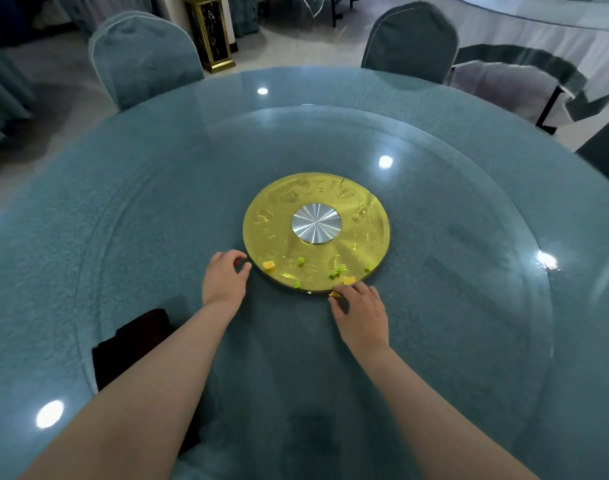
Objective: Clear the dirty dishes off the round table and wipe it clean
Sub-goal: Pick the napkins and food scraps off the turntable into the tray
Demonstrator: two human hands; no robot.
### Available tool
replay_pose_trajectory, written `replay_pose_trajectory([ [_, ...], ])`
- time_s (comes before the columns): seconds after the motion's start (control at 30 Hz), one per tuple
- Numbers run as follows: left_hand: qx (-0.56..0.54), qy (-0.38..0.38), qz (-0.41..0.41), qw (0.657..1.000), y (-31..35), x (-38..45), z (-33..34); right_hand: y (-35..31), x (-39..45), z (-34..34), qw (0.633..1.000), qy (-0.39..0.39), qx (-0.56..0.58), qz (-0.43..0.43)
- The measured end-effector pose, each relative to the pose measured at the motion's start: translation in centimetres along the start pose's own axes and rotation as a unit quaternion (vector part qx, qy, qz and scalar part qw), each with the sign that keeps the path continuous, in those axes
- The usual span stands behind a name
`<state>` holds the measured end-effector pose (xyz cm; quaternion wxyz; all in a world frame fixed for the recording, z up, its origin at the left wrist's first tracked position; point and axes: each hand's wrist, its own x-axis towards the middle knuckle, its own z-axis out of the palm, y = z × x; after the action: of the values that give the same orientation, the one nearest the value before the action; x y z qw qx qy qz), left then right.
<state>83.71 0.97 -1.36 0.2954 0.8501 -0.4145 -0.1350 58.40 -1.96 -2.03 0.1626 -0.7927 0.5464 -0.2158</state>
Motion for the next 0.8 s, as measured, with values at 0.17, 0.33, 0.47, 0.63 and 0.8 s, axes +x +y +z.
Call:
replay_pose_trajectory([
  [0.17,0.028,0.020,0.030,0.999,-0.6,0.4,0.1,-0.3,-0.1,0.3,1.000,0.020,0.003,-0.017],
  [0.33,0.037,0.017,0.037,0.998,-0.8,0.7,0.0,-0.3,0.1,-0.1,0.998,0.009,0.057,0.025],
  [0.47,-0.046,0.016,-0.019,0.999,-0.2,0.7,-0.3,-0.7,0.6,-1.6,0.970,-0.011,0.200,0.135],
  [0.63,-0.551,-0.064,-0.230,0.799,2.9,0.3,-1.3,-1.5,1.6,-4.8,0.660,-0.047,0.656,0.363],
  [0.8,-0.676,-0.125,-0.319,0.653,3.8,0.3,-2.1,-0.7,2.5,-5.9,0.549,-0.055,0.752,0.362],
])
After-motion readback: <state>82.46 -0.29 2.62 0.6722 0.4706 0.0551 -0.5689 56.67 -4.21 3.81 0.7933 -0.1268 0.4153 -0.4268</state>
